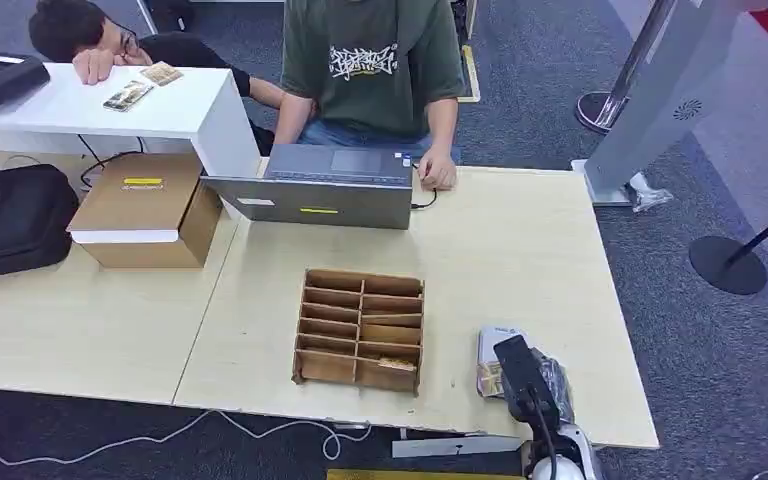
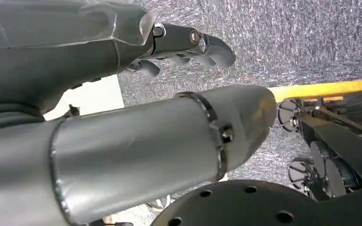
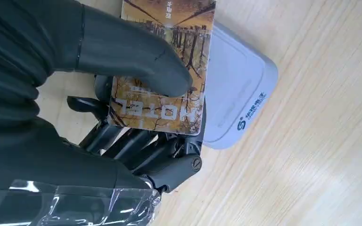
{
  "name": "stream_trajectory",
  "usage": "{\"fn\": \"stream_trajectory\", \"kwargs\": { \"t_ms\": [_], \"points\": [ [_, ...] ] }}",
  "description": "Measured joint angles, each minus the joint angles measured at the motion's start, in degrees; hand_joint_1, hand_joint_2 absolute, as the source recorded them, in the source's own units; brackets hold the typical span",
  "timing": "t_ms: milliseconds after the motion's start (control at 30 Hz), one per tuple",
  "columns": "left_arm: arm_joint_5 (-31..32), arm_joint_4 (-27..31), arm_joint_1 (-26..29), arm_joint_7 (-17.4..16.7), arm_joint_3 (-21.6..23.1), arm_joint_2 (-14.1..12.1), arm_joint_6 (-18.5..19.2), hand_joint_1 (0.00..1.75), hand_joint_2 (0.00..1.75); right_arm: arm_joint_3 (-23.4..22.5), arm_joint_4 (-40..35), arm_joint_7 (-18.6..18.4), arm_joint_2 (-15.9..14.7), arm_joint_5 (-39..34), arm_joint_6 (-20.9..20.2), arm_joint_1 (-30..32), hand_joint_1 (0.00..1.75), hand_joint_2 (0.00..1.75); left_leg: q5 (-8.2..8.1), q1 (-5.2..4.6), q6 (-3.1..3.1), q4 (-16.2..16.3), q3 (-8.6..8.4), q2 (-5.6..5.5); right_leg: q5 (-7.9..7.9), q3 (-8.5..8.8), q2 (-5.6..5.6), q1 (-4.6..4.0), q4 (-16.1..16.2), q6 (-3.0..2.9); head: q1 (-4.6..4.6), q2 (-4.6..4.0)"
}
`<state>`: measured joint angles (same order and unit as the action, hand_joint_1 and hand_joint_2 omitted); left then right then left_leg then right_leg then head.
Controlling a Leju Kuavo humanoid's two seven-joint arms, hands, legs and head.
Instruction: Pass the card to the sensor for recognition and then transmit it.
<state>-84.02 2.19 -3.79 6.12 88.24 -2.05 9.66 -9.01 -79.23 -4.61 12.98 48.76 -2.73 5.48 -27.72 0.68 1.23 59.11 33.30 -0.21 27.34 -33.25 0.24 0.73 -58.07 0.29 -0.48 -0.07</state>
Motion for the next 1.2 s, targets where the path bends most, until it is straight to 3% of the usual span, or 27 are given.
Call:
{"fn": "stream_trajectory", "kwargs": {
  "t_ms": [333,467,700,833,933,1200],
  "points": [
    [-0.3,0.0,0.0,0.0,0.0,0.0,0.1,0.00,0.00,0.9,0.8,0.0,-0.2,-0.6,0.1,-0.5,1.75,1.75,0.00,0.01,0.00,0.0,-0.09,0.01,-0.02,0.07,0.00,0.00,0.0,-0.02,0.02,0.00],
    [-0.5,0.0,0.1,0.0,0.0,0.1,0.1,0.00,0.00,1.4,0.0,1.6,-0.3,-1.1,3.1,0.1,1.75,1.75,0.00,-0.01,0.00,0.0,-0.07,-0.01,-0.02,0.05,-0.02,0.00,0.0,-0.02,0.00,0.00],
    [-0.6,0.0,0.5,0.0,0.0,0.2,0.0,0.00,0.00,1.9,-2.0,2.2,-0.3,-1.5,4.1,1.4,1.75,1.75,0.00,-0.01,0.00,0.0,0.03,-0.03,0.00,-0.02,-0.03,0.00,0.0,-0.01,0.02,0.00],
    [-0.9,0.0,0.5,0.1,0.0,0.2,0.1,0.00,0.00,2.0,-5.1,4.3,-0.3,-1.1,8.6,2.2,1.75,1.75,0.00,-0.03,0.00,0.0,0.09,-0.04,0.01,-0.08,-0.03,0.01,0.0,0.01,0.02,0.00],
    [-1.2,0.0,0.5,0.6,0.0,0.6,-0.3,0.00,0.00,2.1,-10.5,4.8,-0.3,6.6,16.1,3.1,1.75,1.75,-0.01,-0.03,-0.01,0.0,0.10,-0.04,0.02,-0.09,-0.03,0.01,0.0,0.01,0.02,0.00],
    [-1.0,0.0,0.5,1.7,0.0,1.0,-0.8,0.00,0.00,3.1,-19.4,5.9,0.2,23.6,28.1,5.6,1.75,1.75,-0.04,-0.02,-0.04,0.0,0.13,-0.04,0.05,-0.12,-0.04,0.01,0.0,-0.03,0.02,0.00]
  ]
}}
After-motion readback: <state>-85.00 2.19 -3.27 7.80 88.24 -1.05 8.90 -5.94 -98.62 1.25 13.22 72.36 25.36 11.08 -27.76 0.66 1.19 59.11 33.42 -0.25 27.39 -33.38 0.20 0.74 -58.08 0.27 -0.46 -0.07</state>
